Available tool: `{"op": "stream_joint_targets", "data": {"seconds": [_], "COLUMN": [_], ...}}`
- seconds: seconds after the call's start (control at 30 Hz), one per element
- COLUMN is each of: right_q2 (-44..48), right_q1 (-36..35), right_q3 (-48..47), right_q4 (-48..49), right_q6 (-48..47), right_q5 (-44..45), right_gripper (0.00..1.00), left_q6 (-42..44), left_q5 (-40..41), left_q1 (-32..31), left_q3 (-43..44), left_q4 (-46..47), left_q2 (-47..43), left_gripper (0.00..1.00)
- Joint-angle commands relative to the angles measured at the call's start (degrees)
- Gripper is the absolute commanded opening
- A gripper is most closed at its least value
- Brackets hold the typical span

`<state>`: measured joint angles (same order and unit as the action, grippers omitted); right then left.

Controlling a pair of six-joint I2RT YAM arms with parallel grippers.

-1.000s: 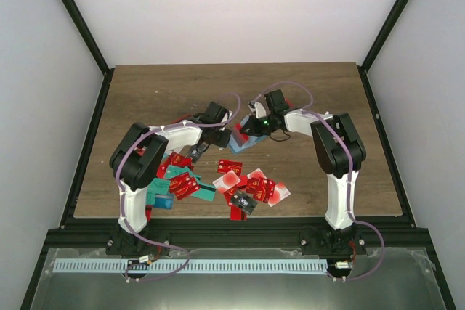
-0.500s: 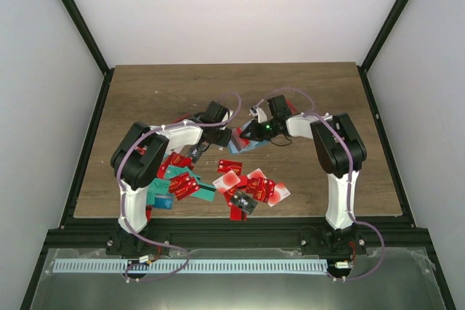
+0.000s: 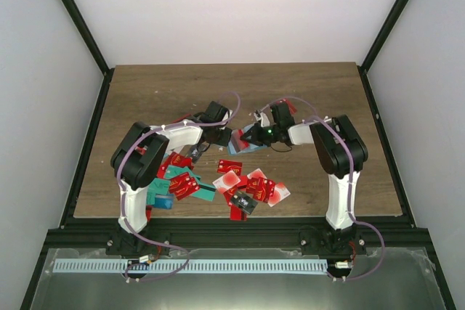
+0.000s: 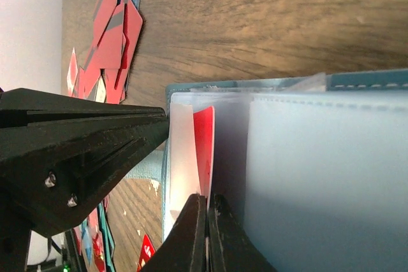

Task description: Put the credit cards into the card holder

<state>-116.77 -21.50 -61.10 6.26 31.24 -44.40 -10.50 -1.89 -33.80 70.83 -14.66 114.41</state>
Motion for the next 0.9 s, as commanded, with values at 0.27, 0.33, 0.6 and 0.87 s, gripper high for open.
{"op": "stream_joint_targets", "data": {"seconds": [0.27, 0.33, 0.6, 0.87], "right_q2": [1.41, 1.69, 4.36, 3.31], "right_q1": [-3.35, -3.99, -4.26, -4.23], "right_q3": [9.91, 10.53, 10.97, 10.74], "right_q4": [7.09, 7.94, 6.37, 6.29], "right_q6": [13.75, 15.18, 14.36, 14.01], "right_q5": [6.39, 6.91, 9.34, 9.06], "right_gripper": [0.01, 0.01, 0.08, 0.09], "left_q6": [-10.23, -12.14, -13.2, -11.88], "left_q5": [-7.31, -8.36, -2.84, 1.9], "left_q1": [-0.3, -0.32, -0.28, -3.03], "left_q3": [-3.82, -5.11, -6.8, -5.54], "left_q4": [-0.17, 1.11, 1.6, -2.72], "left_q2": [1.57, 0.91, -5.78, -12.24], "left_gripper": [0.04, 0.04, 0.08, 0.19]}}
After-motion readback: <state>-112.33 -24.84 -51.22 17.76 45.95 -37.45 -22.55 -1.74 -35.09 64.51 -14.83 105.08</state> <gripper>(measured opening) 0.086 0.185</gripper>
